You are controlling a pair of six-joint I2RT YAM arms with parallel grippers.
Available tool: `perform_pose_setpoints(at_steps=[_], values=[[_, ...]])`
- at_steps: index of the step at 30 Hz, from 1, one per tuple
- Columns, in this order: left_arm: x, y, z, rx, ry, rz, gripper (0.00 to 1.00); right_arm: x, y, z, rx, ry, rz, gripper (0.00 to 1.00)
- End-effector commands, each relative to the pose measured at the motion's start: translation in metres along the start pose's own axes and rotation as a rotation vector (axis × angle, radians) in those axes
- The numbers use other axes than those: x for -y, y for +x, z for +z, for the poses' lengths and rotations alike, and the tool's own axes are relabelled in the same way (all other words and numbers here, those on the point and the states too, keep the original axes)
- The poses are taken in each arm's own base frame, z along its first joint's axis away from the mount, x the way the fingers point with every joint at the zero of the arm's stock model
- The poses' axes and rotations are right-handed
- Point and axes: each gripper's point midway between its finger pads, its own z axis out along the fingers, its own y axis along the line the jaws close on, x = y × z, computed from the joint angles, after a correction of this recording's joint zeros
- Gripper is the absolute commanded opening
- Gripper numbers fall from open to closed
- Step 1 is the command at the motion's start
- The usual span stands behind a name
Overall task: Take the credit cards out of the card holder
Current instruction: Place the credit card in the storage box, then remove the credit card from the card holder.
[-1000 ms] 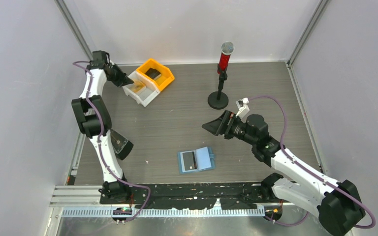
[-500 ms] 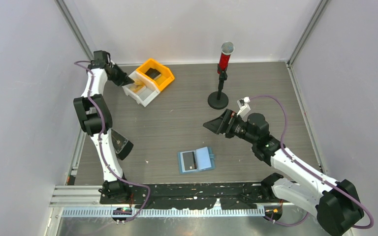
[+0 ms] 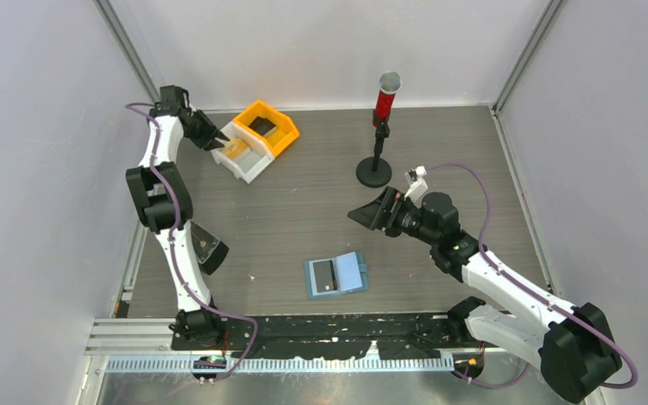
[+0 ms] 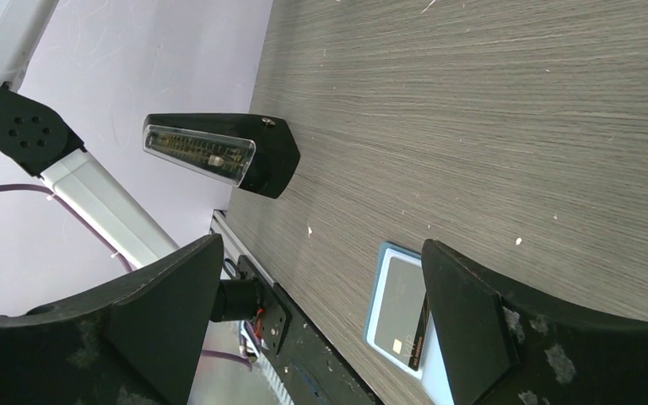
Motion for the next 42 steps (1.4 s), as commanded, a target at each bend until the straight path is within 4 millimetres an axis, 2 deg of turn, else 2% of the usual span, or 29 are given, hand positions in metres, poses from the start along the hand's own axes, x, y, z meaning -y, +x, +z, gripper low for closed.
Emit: perform_pose_setpoints(at_steps=[1, 6, 9, 11, 16, 18, 21, 24, 28, 29, 32, 37, 42], values=[[0.027, -0.013, -0.048, 0.081, 0.021, 0.057, 0.31, -0.018, -0.017, 0.002, 0.022, -0.025, -0.041, 0.96], [0.05, -0.001, -0.093, 0.111, 0.033, 0.112, 0.33, -0.011, -0.012, 0.004, -0.032, 0.018, -0.066, 0.98], [0.063, 0.021, -0.115, 0.1, 0.063, 0.135, 0.33, -0.008, -0.006, 0.004, -0.085, 0.042, -0.08, 1.0], [0.071, 0.041, -0.128, 0.077, 0.097, 0.147, 0.33, -0.003, -0.001, 0.004, -0.125, 0.07, -0.086, 0.97], [0.093, 0.114, -0.153, -0.003, 0.228, 0.192, 0.34, 0.008, 0.013, 0.003, -0.192, 0.103, -0.083, 0.89], [0.098, 0.152, -0.158, -0.062, 0.271, 0.226, 0.35, 0.013, 0.021, 0.002, -0.209, 0.112, -0.078, 0.84], [0.094, 0.215, -0.162, -0.157, 0.306, 0.297, 0.36, 0.021, 0.037, 0.002, -0.246, 0.124, -0.075, 0.73], [0.086, 0.268, -0.168, -0.233, 0.334, 0.371, 0.37, 0.016, 0.058, 0.005, -0.297, 0.11, -0.109, 0.62], [0.068, 0.333, -0.17, -0.332, 0.356, 0.452, 0.37, 0.008, 0.087, 0.013, -0.372, 0.099, -0.158, 0.47], [0.062, 0.347, -0.168, -0.357, 0.358, 0.46, 0.36, 0.003, 0.093, 0.015, -0.382, 0.082, -0.159, 0.46], [0.044, 0.384, -0.161, -0.432, 0.352, 0.487, 0.35, 0.006, 0.104, 0.022, -0.391, 0.08, -0.138, 0.43], [0.024, 0.426, -0.136, -0.519, 0.357, 0.448, 0.22, 0.02, 0.113, 0.026, -0.41, 0.109, -0.133, 0.36], [0.013, 0.447, -0.117, -0.537, 0.337, 0.452, 0.1, 0.026, 0.125, 0.031, -0.452, 0.102, -0.117, 0.32]])
